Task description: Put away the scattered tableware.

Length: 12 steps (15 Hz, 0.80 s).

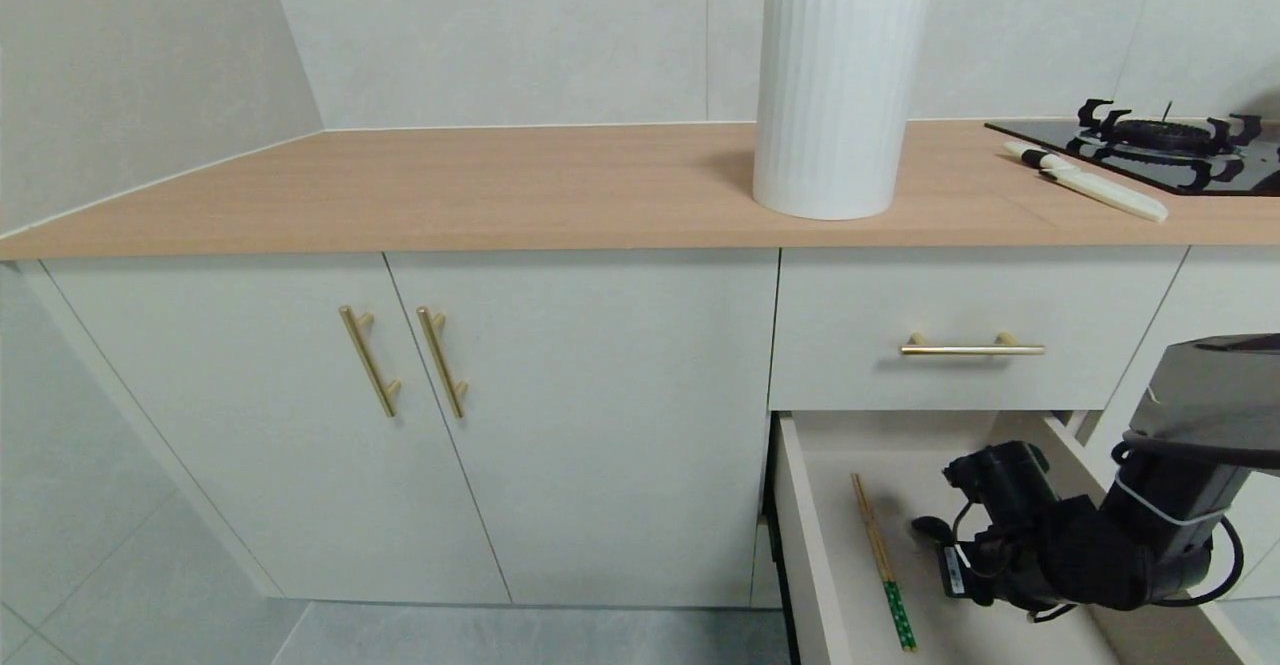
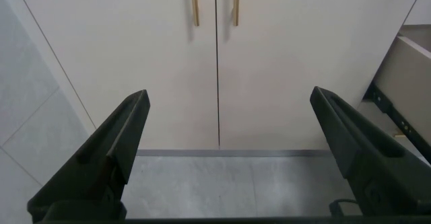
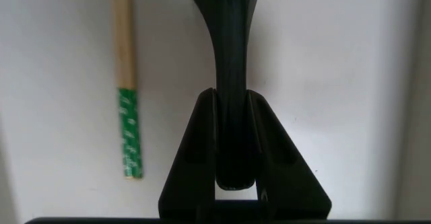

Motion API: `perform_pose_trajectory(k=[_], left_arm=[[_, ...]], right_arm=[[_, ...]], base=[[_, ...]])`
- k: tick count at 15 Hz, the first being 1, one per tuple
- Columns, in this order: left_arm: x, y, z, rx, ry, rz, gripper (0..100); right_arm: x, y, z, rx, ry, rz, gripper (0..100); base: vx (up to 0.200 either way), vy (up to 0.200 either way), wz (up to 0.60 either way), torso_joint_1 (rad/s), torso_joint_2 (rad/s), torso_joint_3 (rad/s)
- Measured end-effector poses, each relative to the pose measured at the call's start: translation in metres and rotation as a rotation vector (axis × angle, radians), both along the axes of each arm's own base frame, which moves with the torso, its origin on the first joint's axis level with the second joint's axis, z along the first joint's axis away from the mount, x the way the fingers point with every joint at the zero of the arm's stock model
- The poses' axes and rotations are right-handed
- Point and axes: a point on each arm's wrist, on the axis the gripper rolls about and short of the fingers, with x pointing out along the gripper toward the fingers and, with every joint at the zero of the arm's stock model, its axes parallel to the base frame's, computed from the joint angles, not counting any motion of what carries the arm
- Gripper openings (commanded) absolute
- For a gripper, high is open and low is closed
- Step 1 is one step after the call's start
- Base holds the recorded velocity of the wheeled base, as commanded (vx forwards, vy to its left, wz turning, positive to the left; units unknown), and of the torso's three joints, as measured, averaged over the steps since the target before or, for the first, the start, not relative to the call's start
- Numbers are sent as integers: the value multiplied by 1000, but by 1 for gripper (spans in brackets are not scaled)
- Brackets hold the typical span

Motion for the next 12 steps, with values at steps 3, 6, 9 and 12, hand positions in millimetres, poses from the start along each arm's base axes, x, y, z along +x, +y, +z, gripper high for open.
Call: perform_pose_trajectory(k=[3, 6, 9, 12], left_arm=[[0, 0, 0, 0, 0, 0, 100], [0, 0, 0, 0, 0, 0, 100], [0, 0, 0, 0, 0, 0, 100], [0, 0, 0, 0, 0, 0, 100]], right_arm=[[5, -2, -7, 6, -27, -8, 0], [5, -4, -10, 6, -25, -16, 100], [5, -4, -10, 6, -25, -18, 100], [5, -4, -9, 7, -28, -19, 100]], base=[[0, 0, 0, 0, 0, 0], [0, 0, 0, 0, 0, 0], [0, 0, 0, 0, 0, 0], [0, 0, 0, 0, 0, 0]])
